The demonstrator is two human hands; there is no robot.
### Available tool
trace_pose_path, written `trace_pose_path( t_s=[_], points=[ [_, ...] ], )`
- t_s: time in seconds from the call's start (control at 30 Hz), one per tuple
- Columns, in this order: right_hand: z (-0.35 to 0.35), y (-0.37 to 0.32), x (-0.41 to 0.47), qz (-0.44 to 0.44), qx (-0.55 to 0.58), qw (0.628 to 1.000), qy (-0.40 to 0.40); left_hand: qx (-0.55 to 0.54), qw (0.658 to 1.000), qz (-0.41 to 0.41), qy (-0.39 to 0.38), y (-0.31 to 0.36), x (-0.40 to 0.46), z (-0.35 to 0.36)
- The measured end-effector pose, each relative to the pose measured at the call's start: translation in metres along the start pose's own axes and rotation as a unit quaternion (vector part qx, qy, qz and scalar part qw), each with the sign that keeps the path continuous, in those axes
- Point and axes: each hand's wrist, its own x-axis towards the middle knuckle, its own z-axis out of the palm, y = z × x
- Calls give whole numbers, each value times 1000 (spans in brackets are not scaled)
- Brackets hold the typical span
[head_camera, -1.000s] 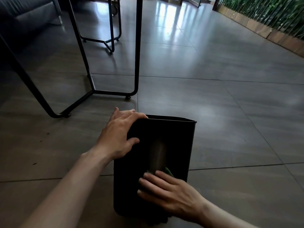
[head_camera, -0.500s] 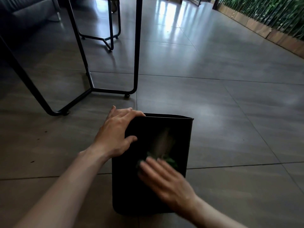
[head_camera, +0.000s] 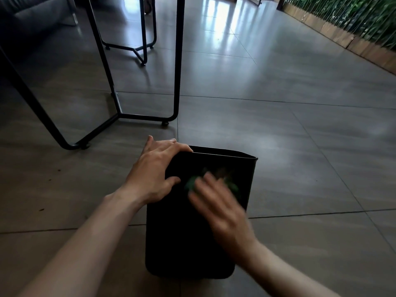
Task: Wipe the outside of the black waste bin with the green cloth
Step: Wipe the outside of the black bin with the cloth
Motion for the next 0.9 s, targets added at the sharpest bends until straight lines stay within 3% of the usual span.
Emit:
trace_pose_path(
  t_s=[0.1,0.17,0.23,0.33,0.4,0.47,0.53,0.6,0.67,0.73,0.8,0.9],
  points=[
    [16,-24,-59,-227,-78,964,-113,-1,1000,3,-7,0,-1,1],
    [10,-20,-68,-286,-137,937,-147,-2,1000,6,-9,0,-2,2],
    [-3,-6,-49,-240,-83,957,-142,2,1000,3,-6,-2,-2,1],
    [-29,23,3,-53,-25,996,-68,5,1000,-2,-3,-2,0,0],
    [-36,34,30,81,-12,997,5,6,1000,-5,-5,-1,0,0],
    [-29,29,37,138,-8,990,38,9,1000,-5,-6,-1,1,1],
    [-12,12,14,87,-3,996,16,13,1000,-8,-3,-2,1,2],
    [4,-11,-28,-41,-3,998,-47,15,1000,-13,2,-3,2,2],
    [5,-22,-61,-165,-51,976,-130,12,1000,-9,0,-2,2,4],
    [-3,-16,-66,-212,-77,961,-163,6,1000,-1,-2,-1,3,5],
    [-13,-2,-42,-158,-54,977,-136,8,1000,-2,0,0,3,5],
    [-29,23,12,19,-53,998,-35,6,1000,-3,-2,-2,3,3]
  ],
)
